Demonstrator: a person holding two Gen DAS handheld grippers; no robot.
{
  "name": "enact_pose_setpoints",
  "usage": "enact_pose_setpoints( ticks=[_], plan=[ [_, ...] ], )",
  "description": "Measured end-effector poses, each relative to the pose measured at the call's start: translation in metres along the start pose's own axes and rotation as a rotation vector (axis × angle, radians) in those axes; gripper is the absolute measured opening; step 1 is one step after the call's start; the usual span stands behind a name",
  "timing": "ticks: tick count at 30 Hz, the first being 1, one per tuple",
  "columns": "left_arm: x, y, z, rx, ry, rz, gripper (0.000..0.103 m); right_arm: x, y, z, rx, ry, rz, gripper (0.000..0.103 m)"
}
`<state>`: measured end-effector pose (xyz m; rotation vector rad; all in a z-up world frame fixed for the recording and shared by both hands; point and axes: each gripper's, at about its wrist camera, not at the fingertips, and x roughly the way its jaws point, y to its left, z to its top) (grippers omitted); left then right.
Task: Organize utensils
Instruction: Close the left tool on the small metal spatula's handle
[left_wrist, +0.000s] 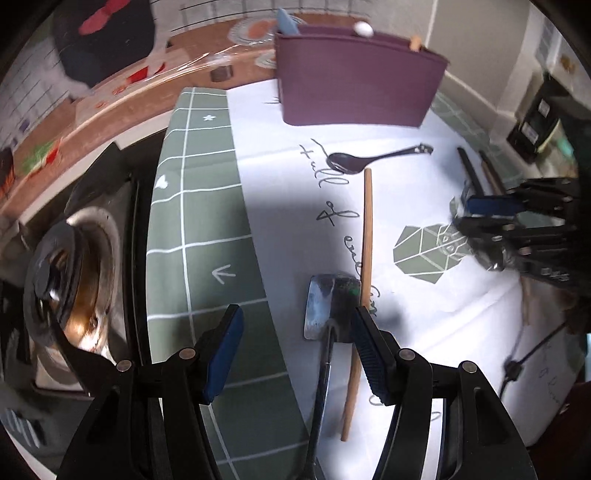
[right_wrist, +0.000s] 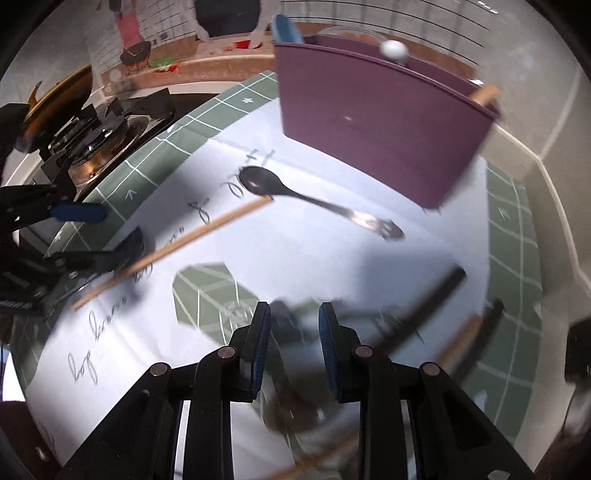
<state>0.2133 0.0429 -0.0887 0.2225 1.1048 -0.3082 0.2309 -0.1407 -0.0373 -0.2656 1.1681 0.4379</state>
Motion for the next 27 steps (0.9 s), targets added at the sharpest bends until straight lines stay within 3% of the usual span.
enact_pose_setpoints(
  ticks=[10, 19, 27],
  plan=[
    [-0.006, 0.002, -0.021, 0.033, 0.017, 0.041, 0.061, -0.021, -0.018, -0.018, 0.115, -0.029, 0.003, 0.025],
    [0.006, -0.019, -0.008, 0.009, -0.004, -0.043, 0.059, -0.030, -0.028, -0.022, 0.160, -0.035, -0.010, 0.025],
    [0.009, -0.009, 0.006, -0.048, -0.002, -0.062, 0.033, -0.034, -0.018, -0.025, 0.141, -0.049, -0.018, 0.025]
  ],
)
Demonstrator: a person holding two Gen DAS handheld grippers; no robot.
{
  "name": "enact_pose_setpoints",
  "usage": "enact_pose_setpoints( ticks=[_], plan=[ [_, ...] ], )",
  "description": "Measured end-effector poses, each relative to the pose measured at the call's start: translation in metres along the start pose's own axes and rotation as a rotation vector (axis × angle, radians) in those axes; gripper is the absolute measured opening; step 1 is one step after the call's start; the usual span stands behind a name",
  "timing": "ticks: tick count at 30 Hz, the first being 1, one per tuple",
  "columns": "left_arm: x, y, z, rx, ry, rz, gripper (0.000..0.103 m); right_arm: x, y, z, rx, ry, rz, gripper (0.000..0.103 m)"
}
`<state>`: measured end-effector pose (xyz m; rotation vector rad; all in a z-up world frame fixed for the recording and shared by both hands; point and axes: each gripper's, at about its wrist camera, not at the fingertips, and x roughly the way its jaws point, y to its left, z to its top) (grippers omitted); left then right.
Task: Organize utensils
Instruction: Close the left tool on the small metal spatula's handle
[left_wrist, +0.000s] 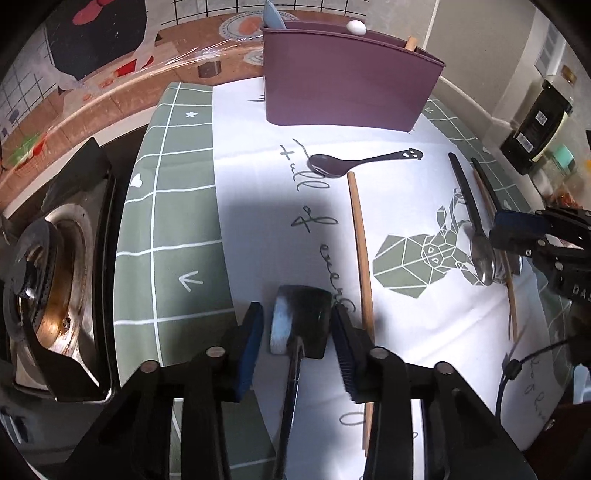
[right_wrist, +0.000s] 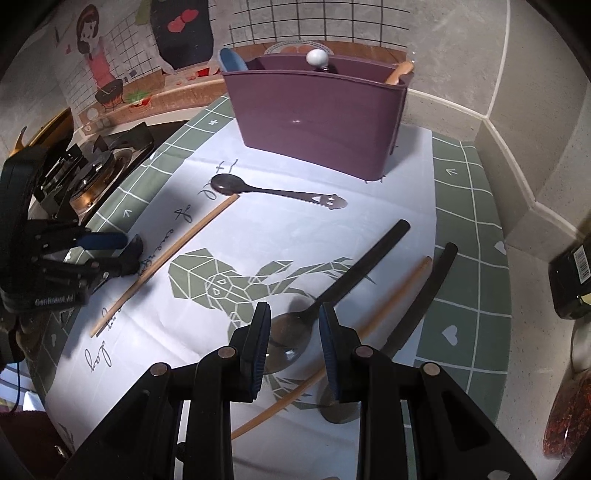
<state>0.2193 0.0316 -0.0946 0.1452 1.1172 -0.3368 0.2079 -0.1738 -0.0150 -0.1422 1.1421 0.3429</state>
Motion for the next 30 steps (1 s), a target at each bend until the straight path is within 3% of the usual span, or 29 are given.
enact_pose_setpoints(
  ticks=[5, 11, 15, 22, 30],
  plan=[
    [-0.004, 0.000, -0.001, -0.011, -0.027, 0.015, 0.033, 0.003, 0.014, 0.009, -0.026, -0.007, 0.008, 0.026],
    [-0.061, 0.026, -0.013, -0.186, -0.230, 0.067, 0.033, 0.030, 0.051, 0.032, -0.038, 0.038, 0.107, 0.026],
    [-0.079, 0.040, -0.016, -0.253, -0.288, 0.049, 0.033, 0.058, 0.074, 0.053, -0.003, 0.081, 0.122, 0.026],
    [-0.073, 0.050, -0.007, -0.299, -0.270, 0.023, 0.033, 0.073, 0.100, 0.067, -0.091, 0.076, 0.071, 0.026],
    [-0.068, 0.036, 0.007, -0.267, -0.253, -0.009, 0.033, 0.049, 0.079, 0.031, -0.228, 0.088, 0.036, 0.026]
  ],
)
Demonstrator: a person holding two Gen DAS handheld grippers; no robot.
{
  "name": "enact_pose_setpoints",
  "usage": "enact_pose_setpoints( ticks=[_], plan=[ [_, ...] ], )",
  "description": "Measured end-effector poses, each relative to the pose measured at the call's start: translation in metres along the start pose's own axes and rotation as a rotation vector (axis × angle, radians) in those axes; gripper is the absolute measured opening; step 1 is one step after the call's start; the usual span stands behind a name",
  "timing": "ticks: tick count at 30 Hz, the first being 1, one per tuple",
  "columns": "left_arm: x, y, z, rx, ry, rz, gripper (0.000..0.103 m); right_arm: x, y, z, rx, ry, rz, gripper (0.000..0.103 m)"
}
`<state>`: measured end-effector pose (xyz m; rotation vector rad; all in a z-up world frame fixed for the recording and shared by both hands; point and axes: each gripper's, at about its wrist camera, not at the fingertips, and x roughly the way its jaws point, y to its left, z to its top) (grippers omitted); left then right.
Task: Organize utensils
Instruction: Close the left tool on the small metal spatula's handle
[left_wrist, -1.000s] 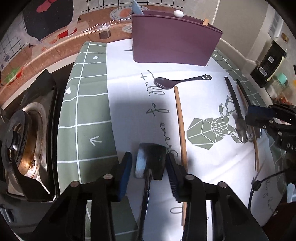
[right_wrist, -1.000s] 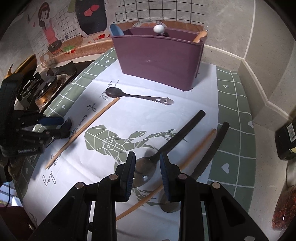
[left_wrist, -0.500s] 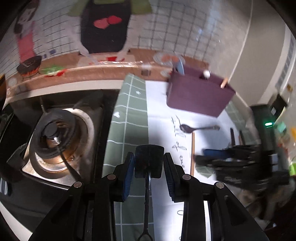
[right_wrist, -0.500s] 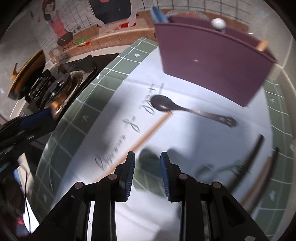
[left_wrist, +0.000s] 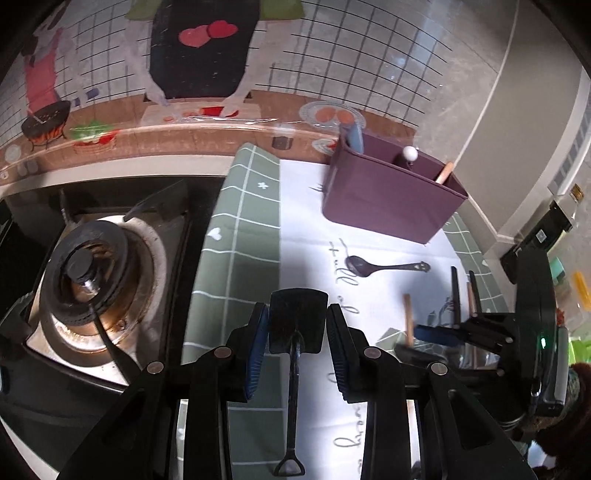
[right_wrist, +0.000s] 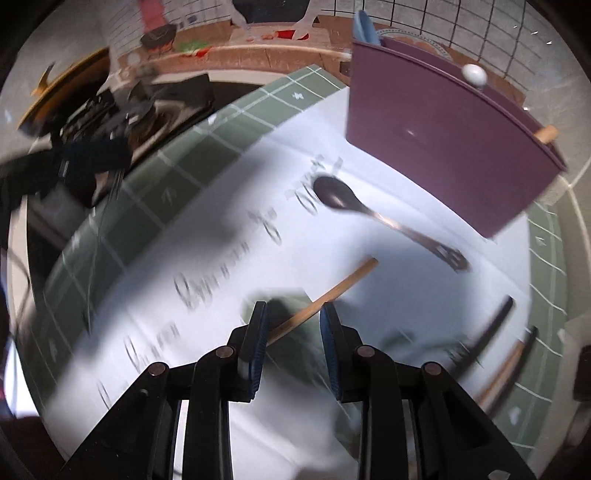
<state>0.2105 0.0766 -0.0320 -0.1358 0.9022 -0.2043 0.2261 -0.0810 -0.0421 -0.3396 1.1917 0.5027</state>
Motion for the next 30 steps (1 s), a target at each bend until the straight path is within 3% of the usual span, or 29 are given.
enact_pose_setpoints(
  ticks=[4, 11, 14, 16, 21, 23, 27, 30],
  plan=[
    [-0.003, -0.009, 0.001, 0.014, -0.006, -0.012, 0.033, -0.012, -0.019, -0.023, -0.040, -0.013, -0.026, 0.028],
    [-0.012, -0.014, -0.002, 0.015, -0.025, -0.005, 0.033, -0.015, -0.058, -0.030, 0.161, -0.041, 0.069, 0.031],
    [-0.014, -0.010, -0.003, 0.002, -0.033, 0.000, 0.029, -0.012, -0.055, -0.024, 0.202, -0.057, 0.061, 0.047],
    [-0.015, -0.007, -0.002, -0.008, -0.033, -0.001, 0.028, -0.008, -0.049, -0.017, 0.234, -0.037, 0.069, 0.068],
    [-0.017, -0.005, -0.002, -0.012, -0.038, 0.005, 0.026, 0.006, -0.022, -0.002, 0.218, 0.057, -0.019, 0.090],
    [-0.017, -0.005, -0.002, -0.014, -0.036, 0.004, 0.026, 0.010, -0.014, 0.001, 0.186, 0.091, -0.066, 0.091],
    [-0.013, -0.001, -0.005, -0.023, -0.007, 0.012, 0.026, 0.008, -0.011, -0.003, 0.135, 0.094, -0.043, 0.091],
    [-0.006, 0.000, -0.008, -0.032, 0.020, 0.015, 0.026, 0.000, -0.012, -0.012, 0.102, 0.067, -0.040, 0.078]
  ],
)
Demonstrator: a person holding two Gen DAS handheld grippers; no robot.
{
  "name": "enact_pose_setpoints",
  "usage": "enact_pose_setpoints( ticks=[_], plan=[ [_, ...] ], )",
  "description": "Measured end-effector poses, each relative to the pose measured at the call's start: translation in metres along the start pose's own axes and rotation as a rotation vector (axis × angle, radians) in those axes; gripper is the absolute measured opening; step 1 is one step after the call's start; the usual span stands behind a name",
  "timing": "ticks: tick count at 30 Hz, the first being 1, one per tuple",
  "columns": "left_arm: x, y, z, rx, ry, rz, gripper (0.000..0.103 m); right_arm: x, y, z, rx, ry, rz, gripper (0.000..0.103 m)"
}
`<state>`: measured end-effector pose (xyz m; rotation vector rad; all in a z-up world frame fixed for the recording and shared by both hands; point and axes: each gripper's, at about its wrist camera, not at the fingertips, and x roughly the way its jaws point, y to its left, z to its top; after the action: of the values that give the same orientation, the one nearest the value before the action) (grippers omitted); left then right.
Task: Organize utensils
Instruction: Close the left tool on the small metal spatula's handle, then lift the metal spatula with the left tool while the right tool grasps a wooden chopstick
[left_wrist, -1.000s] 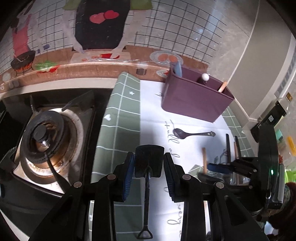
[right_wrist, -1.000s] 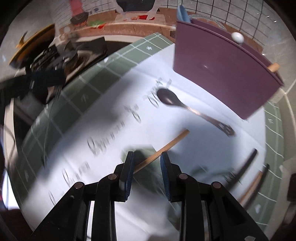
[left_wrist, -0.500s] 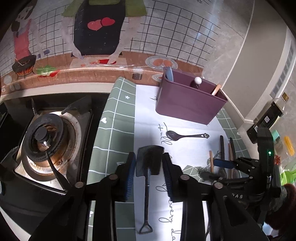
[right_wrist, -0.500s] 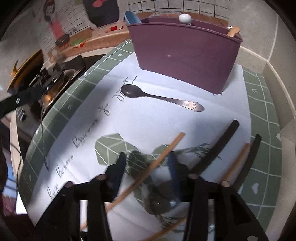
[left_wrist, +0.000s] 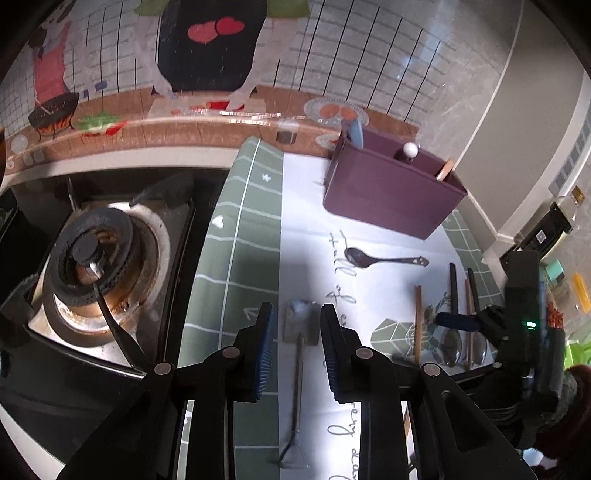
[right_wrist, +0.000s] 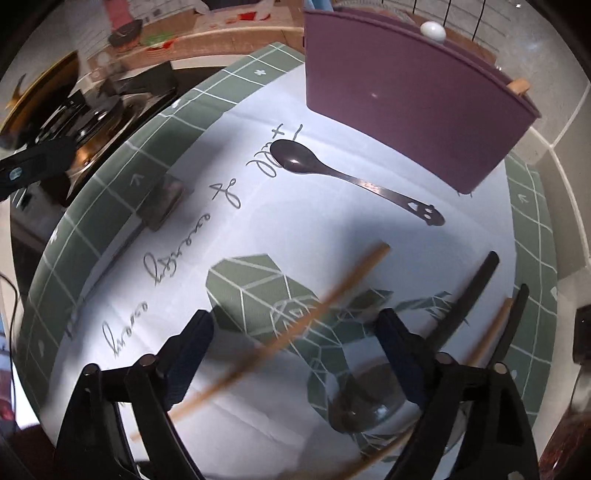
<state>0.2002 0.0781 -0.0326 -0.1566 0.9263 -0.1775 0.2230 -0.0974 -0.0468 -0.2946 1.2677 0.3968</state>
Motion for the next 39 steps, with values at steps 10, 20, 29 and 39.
enact_pose_setpoints(
  ticks=[10, 20, 29, 39],
  plan=[
    [0.015, 0.000, -0.001, 0.014, 0.048, 0.012, 0.026, -0.013, -0.039, -0.005, -0.024, -0.016, -0.031, 0.018],
    [0.070, -0.008, -0.010, 0.068, 0.229, 0.011, 0.035, -0.009, -0.053, 0.004, 0.018, -0.042, -0.031, 0.015],
    [0.089, -0.029, 0.001, 0.168, 0.242, 0.143, 0.047, -0.032, -0.070, -0.010, 0.103, -0.099, 0.085, 0.020],
    [0.089, -0.030, 0.003, 0.104, 0.203, 0.097, 0.033, -0.016, -0.063, -0.003, 0.265, -0.051, 0.011, 0.023]
  ],
)
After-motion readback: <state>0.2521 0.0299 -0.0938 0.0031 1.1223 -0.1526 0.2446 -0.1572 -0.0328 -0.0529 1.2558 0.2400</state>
